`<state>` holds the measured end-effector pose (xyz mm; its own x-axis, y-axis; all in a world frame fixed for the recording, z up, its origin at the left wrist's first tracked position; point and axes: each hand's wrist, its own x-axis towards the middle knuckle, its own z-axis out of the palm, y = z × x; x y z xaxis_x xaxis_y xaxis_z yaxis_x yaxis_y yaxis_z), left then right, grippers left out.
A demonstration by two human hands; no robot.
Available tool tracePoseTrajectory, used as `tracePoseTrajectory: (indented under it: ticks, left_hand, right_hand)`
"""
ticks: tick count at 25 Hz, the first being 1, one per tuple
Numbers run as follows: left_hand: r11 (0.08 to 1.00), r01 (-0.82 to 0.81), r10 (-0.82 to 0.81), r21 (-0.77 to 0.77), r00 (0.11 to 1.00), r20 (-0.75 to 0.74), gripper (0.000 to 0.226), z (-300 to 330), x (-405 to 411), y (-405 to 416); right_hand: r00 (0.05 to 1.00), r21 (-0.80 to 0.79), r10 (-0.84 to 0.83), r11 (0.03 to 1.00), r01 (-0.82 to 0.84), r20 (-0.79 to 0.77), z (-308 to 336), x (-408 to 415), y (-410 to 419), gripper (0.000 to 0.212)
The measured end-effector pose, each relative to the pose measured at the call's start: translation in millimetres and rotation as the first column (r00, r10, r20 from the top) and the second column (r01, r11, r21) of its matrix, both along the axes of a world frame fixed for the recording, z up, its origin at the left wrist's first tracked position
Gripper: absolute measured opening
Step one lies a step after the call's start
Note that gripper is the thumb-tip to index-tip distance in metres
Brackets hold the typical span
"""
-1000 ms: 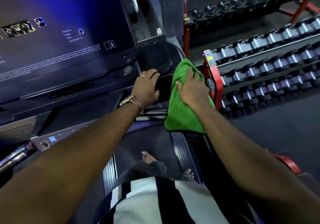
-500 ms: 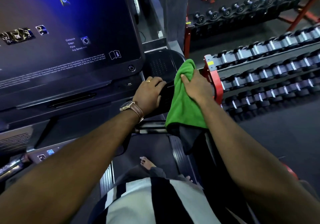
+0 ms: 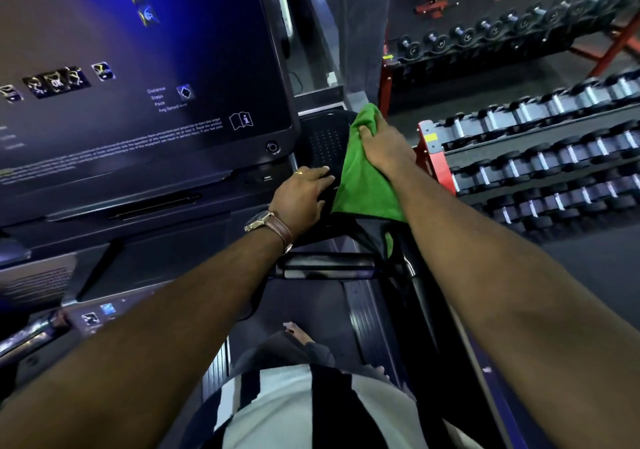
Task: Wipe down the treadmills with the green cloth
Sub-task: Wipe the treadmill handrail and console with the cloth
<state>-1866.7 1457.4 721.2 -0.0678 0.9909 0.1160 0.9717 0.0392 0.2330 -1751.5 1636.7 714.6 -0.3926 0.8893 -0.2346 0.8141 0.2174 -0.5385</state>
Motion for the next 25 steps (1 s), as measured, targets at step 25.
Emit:
tracePoseTrajectory:
  ticks: [25]
  left_hand:
    - [0.990,-0.121,0.123,-0.075,0.992,0.032,0.031,-11.9,-1.1,-58.7]
  right_hand:
    - [0.814,0.234,0.578,0.785,-0.574,0.061,6.7,-23.2,-52.5,0.045]
